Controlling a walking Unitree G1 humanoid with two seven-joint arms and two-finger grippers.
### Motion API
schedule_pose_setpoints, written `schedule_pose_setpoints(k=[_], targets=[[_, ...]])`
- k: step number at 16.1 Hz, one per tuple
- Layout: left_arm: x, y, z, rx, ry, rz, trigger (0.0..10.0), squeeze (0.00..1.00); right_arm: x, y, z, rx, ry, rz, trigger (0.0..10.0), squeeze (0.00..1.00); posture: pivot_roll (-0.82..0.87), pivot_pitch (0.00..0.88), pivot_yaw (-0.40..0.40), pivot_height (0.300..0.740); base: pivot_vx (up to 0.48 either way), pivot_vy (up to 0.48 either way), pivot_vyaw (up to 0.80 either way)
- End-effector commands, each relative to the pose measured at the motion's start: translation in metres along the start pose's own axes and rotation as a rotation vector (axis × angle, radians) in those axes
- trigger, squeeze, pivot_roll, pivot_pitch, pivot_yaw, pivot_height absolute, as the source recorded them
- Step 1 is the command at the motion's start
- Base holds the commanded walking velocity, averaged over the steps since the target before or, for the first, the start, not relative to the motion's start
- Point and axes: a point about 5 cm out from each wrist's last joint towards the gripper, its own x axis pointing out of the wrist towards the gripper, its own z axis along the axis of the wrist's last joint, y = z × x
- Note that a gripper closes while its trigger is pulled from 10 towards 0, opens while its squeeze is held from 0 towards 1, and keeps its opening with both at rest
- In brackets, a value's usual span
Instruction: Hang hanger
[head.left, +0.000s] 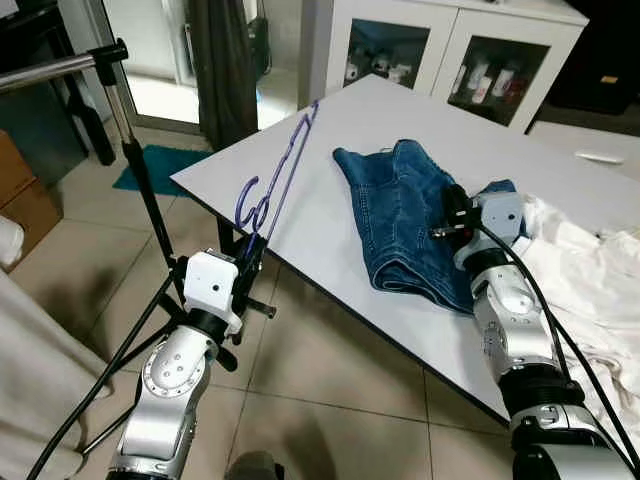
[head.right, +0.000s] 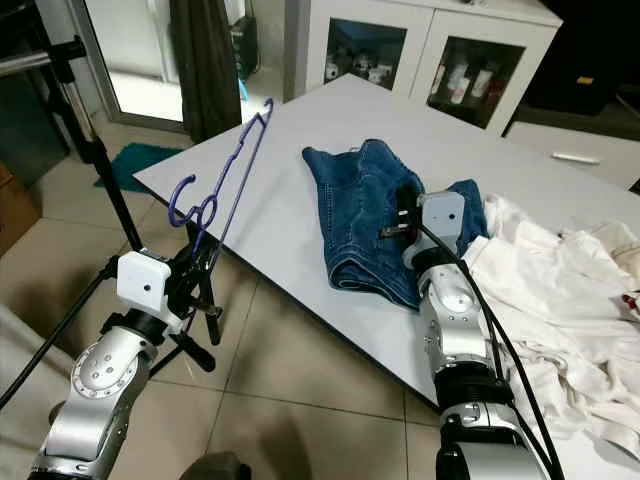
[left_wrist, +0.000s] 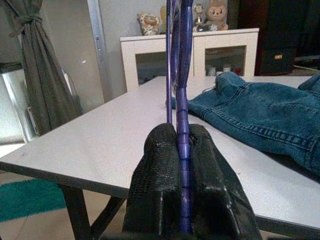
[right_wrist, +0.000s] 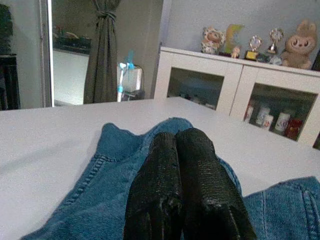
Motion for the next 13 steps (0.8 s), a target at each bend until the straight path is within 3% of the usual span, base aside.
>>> schedule_pose_setpoints(k=[1,4,7,8,9,10,11,13], targets=[[0.0,-0.002,0.002,0.019,-0.009,-0.024,10.0,0.0,0.005,-0.005,0.008,-0.029,-0.018,0.009,10.0,0.0,0.27,0.028,-0.047,0.74,0.0,0.0,0.0],[-0.003,-0.001,0.001,0.129,0.007,-0.128,10.0,0.0,0.01,-0.005,0.018,-0.082,-0.032,0.125,10.0,0.0,0.27,0.029,-0.047,0.74,0.0,0.0,0.0],[-0.009,0.016,0.001,0.239,0.045,-0.19,10.0,0.0,0.009,0.005,0.022,-0.174,0.002,0.385,10.0,0.0,0.27,0.035,-0.055,0.74,0.0,0.0,0.0],[-0.011,0.021,0.001,0.277,0.059,-0.209,10.0,0.0,0.005,0.01,0.021,-0.203,0.03,0.491,10.0,0.06,0.27,0.038,-0.06,0.74,0.0,0.0,0.0],[-0.016,0.026,0.0,0.337,0.081,-0.25,10.0,0.0,-0.002,0.012,0.018,-0.233,0.057,0.59,10.0,0.37,0.27,0.039,-0.066,0.74,0.0,0.0,0.0],[-0.021,0.03,0.0,0.391,0.102,-0.285,10.0,0.0,-0.006,0.01,0.017,-0.255,0.071,0.64,10.0,0.95,0.28,0.044,-0.073,0.74,0.0,0.0,0.0],[-0.026,0.035,-0.001,0.427,0.122,-0.299,10.0,0.0,-0.009,0.009,0.018,-0.245,0.081,0.665,10.0,1.0,0.28,0.046,-0.075,0.74,0.0,0.0,0.0],[-0.034,0.044,0.0,0.461,0.146,-0.304,10.0,0.0,-0.015,0.01,0.02,-0.268,0.082,0.738,10.0,1.0,0.28,0.057,-0.085,0.74,0.0,0.0,0.0]])
